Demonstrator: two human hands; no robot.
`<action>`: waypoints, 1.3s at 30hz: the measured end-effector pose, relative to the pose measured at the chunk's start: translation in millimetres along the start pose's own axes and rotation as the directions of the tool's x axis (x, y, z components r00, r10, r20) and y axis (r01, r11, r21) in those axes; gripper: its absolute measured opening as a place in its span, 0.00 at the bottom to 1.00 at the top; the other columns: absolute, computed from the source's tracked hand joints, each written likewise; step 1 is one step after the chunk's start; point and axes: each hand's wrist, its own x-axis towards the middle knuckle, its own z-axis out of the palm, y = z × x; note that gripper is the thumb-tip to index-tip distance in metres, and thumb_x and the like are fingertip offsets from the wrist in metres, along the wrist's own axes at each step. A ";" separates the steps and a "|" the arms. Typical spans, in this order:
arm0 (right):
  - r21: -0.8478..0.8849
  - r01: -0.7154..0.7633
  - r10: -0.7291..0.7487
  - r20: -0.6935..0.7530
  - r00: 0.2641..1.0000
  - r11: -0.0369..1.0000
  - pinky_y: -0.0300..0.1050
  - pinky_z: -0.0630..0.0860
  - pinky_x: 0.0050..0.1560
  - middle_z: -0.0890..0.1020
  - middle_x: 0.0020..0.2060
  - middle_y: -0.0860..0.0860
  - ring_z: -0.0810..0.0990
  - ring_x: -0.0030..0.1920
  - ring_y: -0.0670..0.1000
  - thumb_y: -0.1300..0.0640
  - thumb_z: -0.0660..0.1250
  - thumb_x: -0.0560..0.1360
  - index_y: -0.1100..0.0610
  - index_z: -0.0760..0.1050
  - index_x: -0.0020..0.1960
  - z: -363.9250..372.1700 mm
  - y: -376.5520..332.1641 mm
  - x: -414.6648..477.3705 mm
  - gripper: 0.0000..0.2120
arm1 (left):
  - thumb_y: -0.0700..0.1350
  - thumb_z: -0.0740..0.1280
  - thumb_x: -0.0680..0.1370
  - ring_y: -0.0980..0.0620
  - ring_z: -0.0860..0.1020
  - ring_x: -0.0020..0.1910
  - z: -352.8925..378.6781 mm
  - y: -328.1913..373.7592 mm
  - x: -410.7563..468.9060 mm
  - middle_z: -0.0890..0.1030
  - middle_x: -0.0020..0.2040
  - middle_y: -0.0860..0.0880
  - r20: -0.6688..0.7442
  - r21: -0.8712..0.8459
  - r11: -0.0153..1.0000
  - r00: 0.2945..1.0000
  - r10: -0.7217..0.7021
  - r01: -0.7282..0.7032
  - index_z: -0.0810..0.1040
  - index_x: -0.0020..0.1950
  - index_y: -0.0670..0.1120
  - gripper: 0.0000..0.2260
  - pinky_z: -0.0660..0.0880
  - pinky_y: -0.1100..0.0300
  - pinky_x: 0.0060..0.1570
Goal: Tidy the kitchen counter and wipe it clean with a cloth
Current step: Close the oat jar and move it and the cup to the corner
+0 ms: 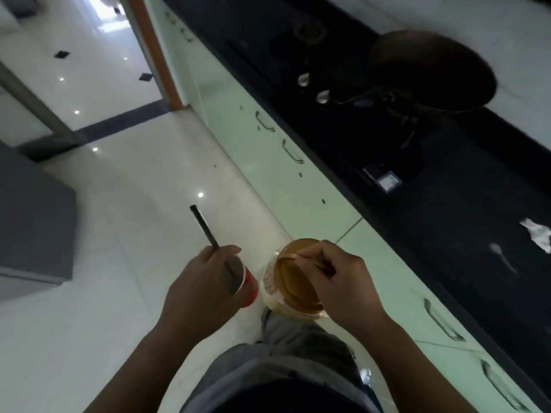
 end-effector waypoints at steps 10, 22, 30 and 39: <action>0.047 0.055 -0.061 0.130 0.990 0.997 0.33 0.72 0.50 0.78 0.46 0.37 0.75 0.46 0.39 0.48 0.65 0.74 0.44 0.73 0.50 43.9 -42.4 158.3 0.06 | 0.64 0.66 0.68 0.56 0.70 0.49 -52.2 -70.2 111.3 0.74 0.63 0.51 -0.035 -0.042 0.970 0.970 -0.242 0.240 0.67 0.66 0.53 0.30 0.73 0.62 0.45; 0.085 0.149 -0.165 0.241 0.956 0.985 0.26 0.71 0.40 0.77 0.42 0.36 0.75 0.42 0.34 0.52 0.68 0.73 0.47 0.75 0.47 108.7 -135.3 356.9 0.04 | 0.65 0.65 0.66 0.55 0.71 0.50 -135.0 -174.7 240.2 0.75 0.61 0.50 -0.170 -0.155 0.914 0.902 -0.398 0.374 0.70 0.64 0.51 0.31 0.74 0.61 0.45; 0.083 0.105 -0.121 0.214 0.969 0.991 0.30 0.71 0.47 0.77 0.44 0.37 0.73 0.46 0.36 0.51 0.69 0.72 0.46 0.75 0.47 189.7 -212.0 494.4 0.06 | 0.63 0.69 0.66 0.53 0.73 0.51 -215.9 -279.5 390.7 0.76 0.62 0.47 -0.126 -0.075 0.959 0.952 -0.280 0.272 0.69 0.66 0.51 0.32 0.73 0.62 0.44; 0.168 0.149 -0.149 -0.011 0.989 0.974 0.31 0.71 0.46 0.76 0.44 0.35 0.74 0.45 0.36 0.52 0.68 0.73 0.48 0.75 0.50 196.0 -297.5 642.4 0.07 | 0.61 0.70 0.68 0.55 0.69 0.51 -300.1 -325.3 540.6 0.74 0.63 0.49 -0.149 -0.040 0.976 0.965 -0.217 0.214 0.67 0.66 0.54 0.30 0.70 0.64 0.39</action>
